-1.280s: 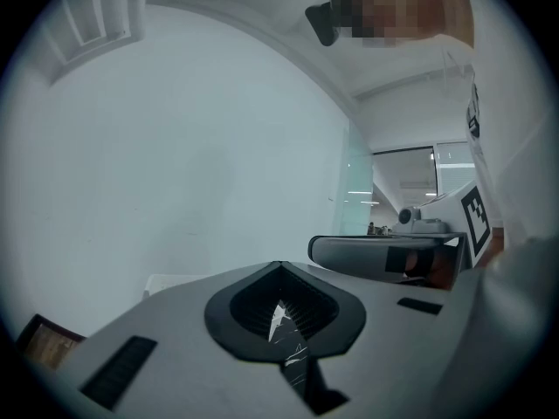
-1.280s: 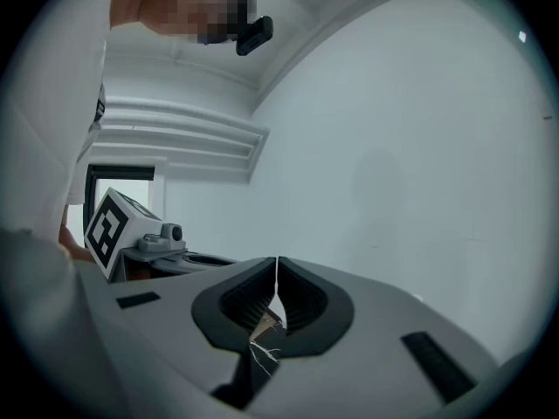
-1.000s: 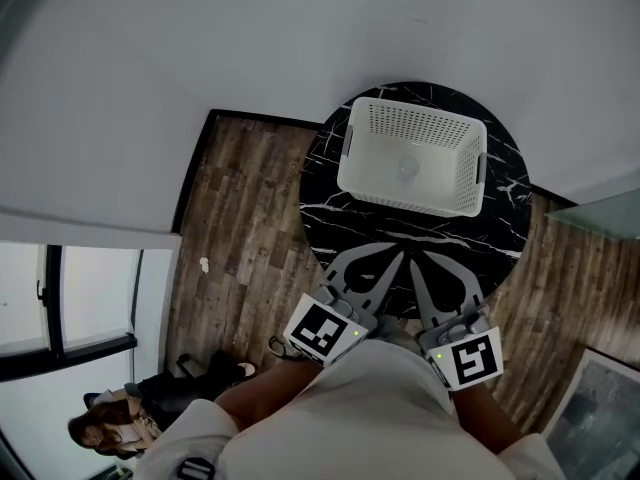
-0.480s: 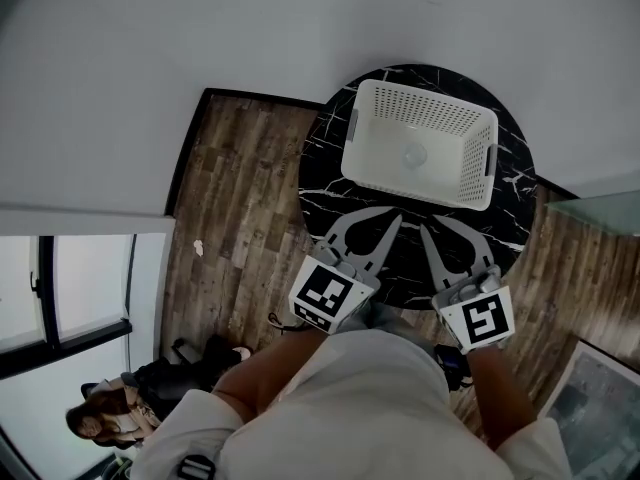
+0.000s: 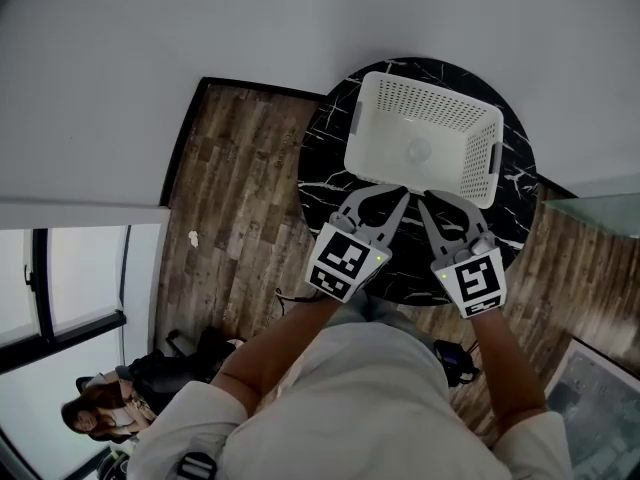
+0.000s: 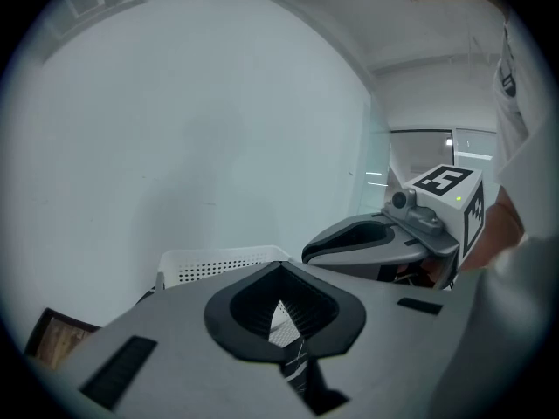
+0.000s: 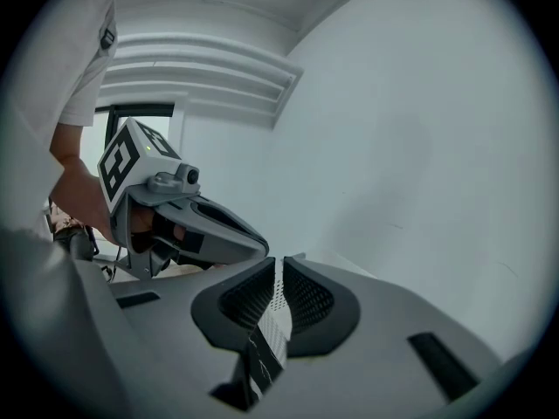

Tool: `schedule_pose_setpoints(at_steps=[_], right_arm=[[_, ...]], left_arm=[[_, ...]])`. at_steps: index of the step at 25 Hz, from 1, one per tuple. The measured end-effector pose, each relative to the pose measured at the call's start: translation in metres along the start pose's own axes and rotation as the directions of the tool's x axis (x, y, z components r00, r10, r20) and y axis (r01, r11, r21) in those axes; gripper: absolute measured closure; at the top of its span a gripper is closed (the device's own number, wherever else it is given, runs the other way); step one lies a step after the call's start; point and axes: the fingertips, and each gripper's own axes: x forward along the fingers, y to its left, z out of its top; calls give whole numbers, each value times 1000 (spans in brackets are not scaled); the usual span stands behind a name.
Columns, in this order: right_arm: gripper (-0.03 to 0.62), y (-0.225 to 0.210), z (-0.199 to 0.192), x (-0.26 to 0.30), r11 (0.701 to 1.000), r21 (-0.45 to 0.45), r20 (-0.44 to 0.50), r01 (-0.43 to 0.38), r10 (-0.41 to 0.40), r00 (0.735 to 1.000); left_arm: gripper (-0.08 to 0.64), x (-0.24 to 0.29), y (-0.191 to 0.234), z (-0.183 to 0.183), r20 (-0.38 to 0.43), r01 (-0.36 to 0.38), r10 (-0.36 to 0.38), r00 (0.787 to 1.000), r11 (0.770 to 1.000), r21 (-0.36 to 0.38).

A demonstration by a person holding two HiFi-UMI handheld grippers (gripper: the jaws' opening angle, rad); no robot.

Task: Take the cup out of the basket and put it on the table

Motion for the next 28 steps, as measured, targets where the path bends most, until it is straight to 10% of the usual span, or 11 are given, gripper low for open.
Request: schedule_pose_setpoints(at_steps=[28], right_arm=[[575, -37, -89, 86, 963, -231, -313, -137, 60, 948]], left_arm=[[561, 73, 53, -51, -202, 11, -11, 979, 1000, 3]])
